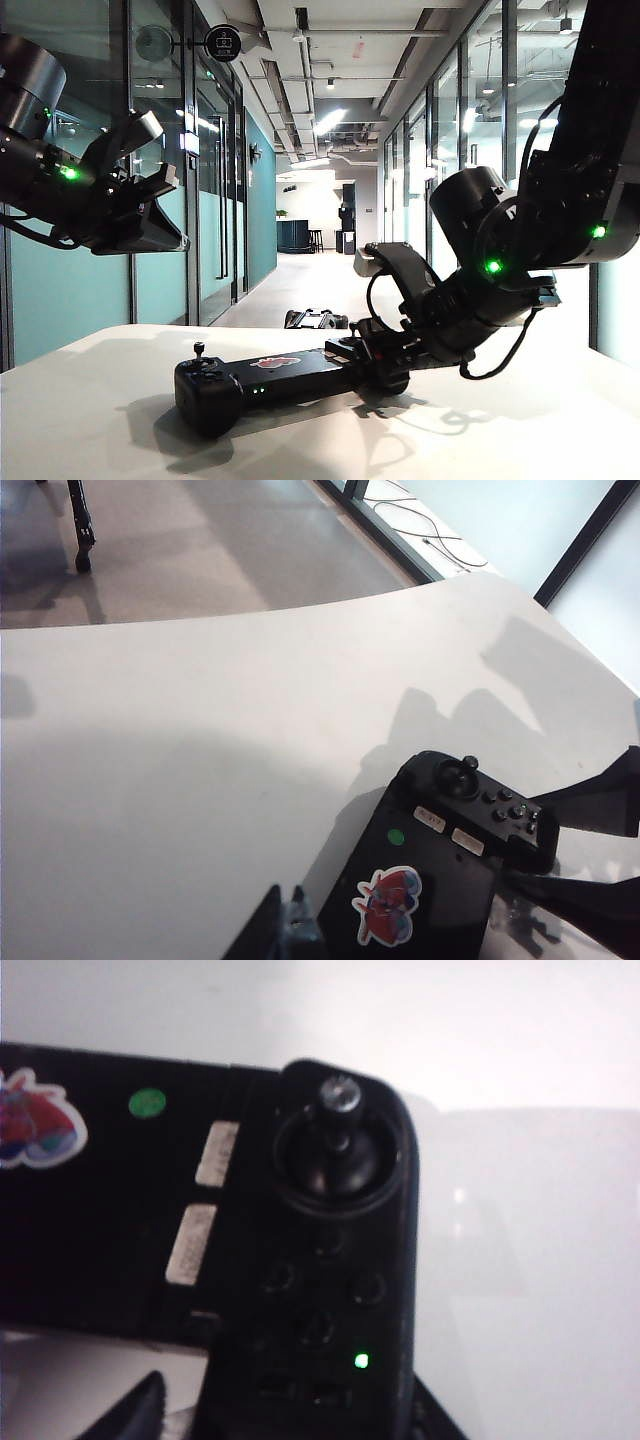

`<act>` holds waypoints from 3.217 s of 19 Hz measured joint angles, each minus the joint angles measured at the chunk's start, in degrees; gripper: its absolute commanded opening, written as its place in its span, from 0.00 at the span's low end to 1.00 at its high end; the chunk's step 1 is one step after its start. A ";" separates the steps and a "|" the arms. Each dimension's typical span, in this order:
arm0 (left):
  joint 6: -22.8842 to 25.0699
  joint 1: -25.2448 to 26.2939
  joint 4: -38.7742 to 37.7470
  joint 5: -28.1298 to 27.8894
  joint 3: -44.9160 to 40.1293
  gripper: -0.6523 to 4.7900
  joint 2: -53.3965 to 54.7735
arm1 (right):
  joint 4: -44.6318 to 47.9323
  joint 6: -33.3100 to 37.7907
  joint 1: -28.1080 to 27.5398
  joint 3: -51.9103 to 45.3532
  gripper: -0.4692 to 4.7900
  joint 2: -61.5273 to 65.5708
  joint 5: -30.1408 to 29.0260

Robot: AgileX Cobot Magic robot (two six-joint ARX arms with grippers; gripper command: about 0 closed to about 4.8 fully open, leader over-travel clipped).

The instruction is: Push the left joystick on the remote control sitting on the white table forward to make the robot dog walk in a straight line until it approaches the door.

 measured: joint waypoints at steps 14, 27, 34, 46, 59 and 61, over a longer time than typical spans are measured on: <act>-0.02 0.00 0.00 0.09 0.00 0.11 0.00 | -0.04 0.37 0.17 0.24 0.47 -0.02 2.89; 0.26 -1.33 -0.07 4.02 6.64 0.11 6.93 | 0.68 16.57 0.46 0.24 0.47 0.02 22.03; 4.44 -3.23 -2.23 8.31 15.91 0.11 19.63 | 1.11 20.37 1.11 0.52 0.47 0.00 26.51; 7.82 -4.39 -8.07 11.74 29.33 0.11 30.25 | 1.09 20.87 1.27 0.55 0.47 0.02 27.93; 7.82 -4.59 -10.27 9.81 35.21 0.11 34.91 | 1.11 20.87 1.27 0.52 0.47 0.02 27.96; 7.82 -4.61 -9.88 8.44 35.19 0.11 34.91 | 1.14 20.87 1.27 0.52 0.47 0.02 27.93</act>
